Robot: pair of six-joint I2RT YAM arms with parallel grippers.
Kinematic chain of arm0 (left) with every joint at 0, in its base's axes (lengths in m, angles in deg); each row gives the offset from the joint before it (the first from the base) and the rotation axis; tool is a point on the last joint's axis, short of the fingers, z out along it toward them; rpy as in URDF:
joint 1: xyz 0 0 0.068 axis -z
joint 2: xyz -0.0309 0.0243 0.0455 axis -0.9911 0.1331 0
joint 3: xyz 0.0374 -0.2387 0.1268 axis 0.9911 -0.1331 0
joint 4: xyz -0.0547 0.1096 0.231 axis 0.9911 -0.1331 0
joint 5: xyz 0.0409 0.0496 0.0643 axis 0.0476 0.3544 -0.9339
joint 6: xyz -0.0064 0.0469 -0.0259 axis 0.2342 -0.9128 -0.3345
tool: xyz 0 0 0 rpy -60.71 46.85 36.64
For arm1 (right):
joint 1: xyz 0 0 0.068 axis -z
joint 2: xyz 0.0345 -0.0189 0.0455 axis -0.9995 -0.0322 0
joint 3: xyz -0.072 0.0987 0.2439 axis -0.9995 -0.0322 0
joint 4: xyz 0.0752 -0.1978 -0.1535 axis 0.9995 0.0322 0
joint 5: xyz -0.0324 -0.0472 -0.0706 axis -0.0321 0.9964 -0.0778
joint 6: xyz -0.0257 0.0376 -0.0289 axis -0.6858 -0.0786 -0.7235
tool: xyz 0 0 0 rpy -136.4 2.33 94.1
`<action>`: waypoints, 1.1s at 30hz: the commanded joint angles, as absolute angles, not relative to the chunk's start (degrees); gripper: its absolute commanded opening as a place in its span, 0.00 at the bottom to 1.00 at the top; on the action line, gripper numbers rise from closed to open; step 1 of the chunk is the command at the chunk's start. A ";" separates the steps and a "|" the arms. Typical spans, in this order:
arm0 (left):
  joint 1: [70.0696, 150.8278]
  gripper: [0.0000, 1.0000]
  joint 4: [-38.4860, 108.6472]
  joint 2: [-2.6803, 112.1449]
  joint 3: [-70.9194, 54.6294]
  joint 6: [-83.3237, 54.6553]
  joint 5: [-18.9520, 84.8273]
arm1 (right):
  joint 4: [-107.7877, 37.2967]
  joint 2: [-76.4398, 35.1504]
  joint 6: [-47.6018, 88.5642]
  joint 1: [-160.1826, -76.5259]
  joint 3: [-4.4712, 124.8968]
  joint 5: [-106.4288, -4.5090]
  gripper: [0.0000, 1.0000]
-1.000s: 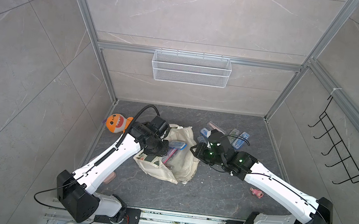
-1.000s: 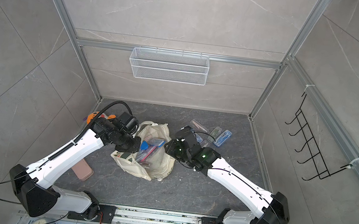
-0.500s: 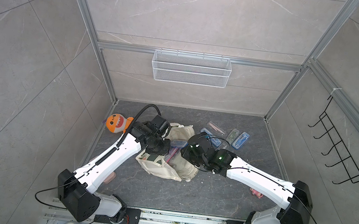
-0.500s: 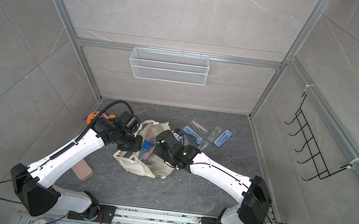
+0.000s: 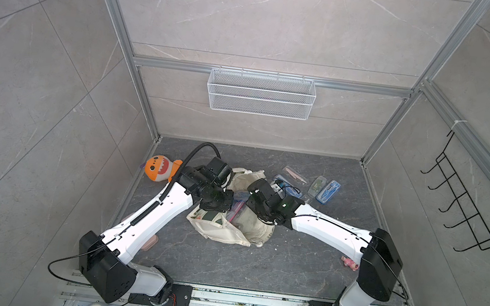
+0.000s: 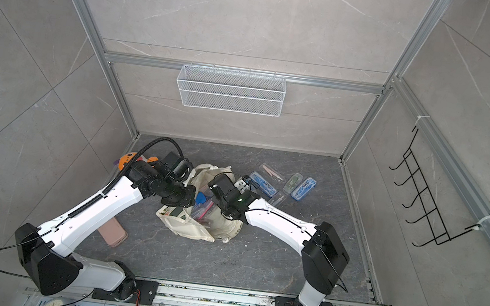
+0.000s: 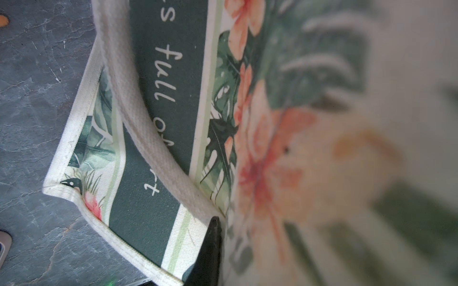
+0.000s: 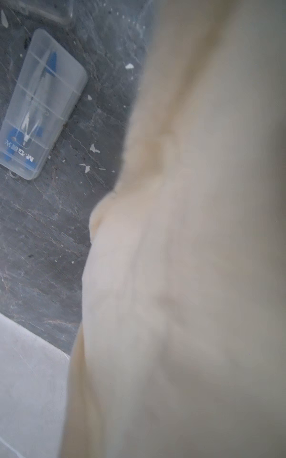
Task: Take out the compass set from the canvas bag
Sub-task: Pick up the compass set from the canvas bag.
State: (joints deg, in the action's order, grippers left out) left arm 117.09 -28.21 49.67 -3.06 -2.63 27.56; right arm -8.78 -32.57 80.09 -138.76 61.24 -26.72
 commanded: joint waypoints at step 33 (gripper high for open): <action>117.15 0.00 -24.88 48.57 -2.25 -3.92 30.97 | -9.51 -37.91 74.21 -136.04 66.78 -29.64 0.11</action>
State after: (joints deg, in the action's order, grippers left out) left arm 117.07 -27.05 49.67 -3.17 -3.06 28.59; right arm -12.30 -41.21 77.29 -135.33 68.52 -28.90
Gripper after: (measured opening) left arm 0.116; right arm 0.211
